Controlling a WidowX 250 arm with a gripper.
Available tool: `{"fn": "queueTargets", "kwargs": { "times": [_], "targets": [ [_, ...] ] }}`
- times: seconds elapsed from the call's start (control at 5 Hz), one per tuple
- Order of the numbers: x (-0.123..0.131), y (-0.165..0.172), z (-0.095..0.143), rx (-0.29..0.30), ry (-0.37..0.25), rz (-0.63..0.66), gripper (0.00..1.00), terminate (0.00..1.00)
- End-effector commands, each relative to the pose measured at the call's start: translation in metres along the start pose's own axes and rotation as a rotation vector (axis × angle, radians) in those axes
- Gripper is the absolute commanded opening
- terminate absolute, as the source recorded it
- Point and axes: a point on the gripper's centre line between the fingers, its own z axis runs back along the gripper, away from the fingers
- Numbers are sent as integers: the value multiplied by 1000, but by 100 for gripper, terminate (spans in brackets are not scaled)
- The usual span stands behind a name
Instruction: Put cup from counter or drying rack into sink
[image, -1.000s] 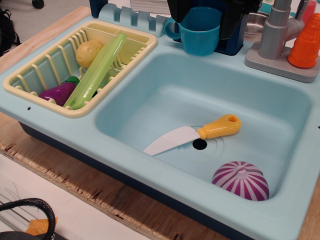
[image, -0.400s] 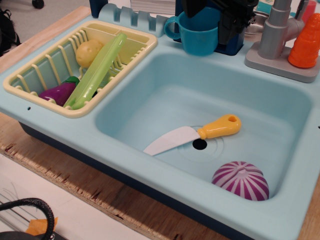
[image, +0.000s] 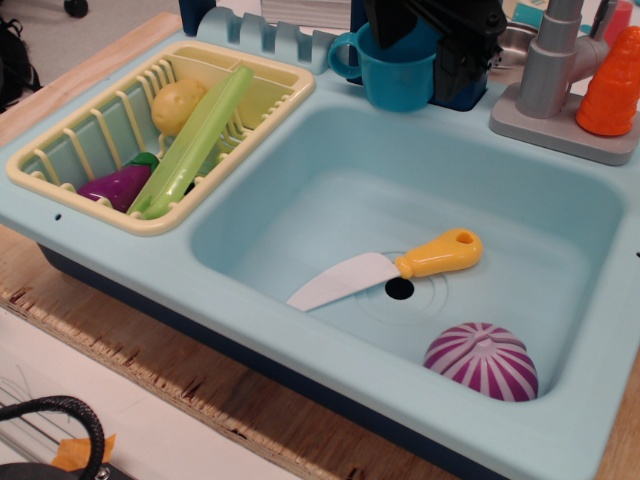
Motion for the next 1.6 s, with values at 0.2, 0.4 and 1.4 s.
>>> {"fn": "queueTargets", "kwargs": {
  "times": [0.2, 0.4, 1.4],
  "targets": [
    [8, 13, -22, -34, 0, 20, 100, 0],
    [7, 11, -21, -29, 18, 37, 0, 0],
    [-29, -32, 25, 1, 205, 302, 0, 0]
  ]
}}
